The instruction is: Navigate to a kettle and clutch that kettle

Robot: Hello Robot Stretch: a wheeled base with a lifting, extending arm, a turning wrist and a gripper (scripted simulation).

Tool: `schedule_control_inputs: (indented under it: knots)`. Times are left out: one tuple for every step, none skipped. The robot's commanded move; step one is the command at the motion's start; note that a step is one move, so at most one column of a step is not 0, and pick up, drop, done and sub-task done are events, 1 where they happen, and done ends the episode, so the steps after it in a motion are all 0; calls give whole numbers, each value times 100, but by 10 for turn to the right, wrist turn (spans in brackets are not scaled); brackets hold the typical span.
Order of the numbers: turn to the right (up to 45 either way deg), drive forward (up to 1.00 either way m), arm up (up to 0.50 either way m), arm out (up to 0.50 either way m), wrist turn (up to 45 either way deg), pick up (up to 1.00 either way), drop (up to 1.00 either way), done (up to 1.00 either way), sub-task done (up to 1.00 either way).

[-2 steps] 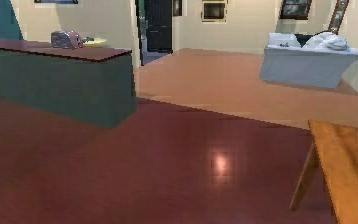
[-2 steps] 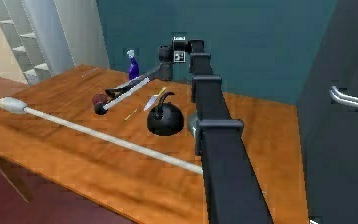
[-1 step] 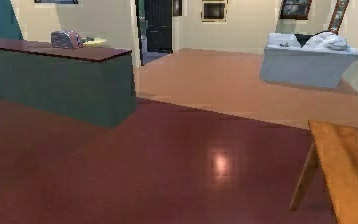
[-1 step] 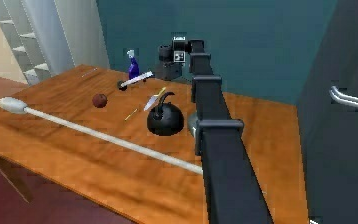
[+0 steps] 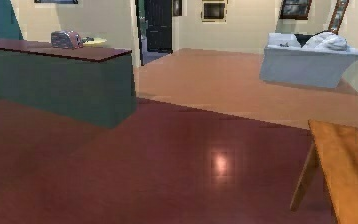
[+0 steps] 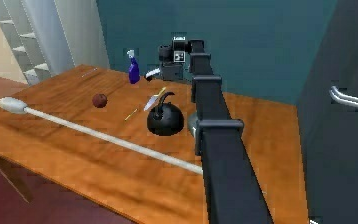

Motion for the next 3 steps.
schedule_control_inputs:
  knots:
    - [0, 0, -30, 0, 0, 0, 0, 0, 0]
    - [0, 0, 0, 0, 0, 100, 0, 0, 0]
    - [0, 0, 10, 0, 0, 0, 0, 0, 0]
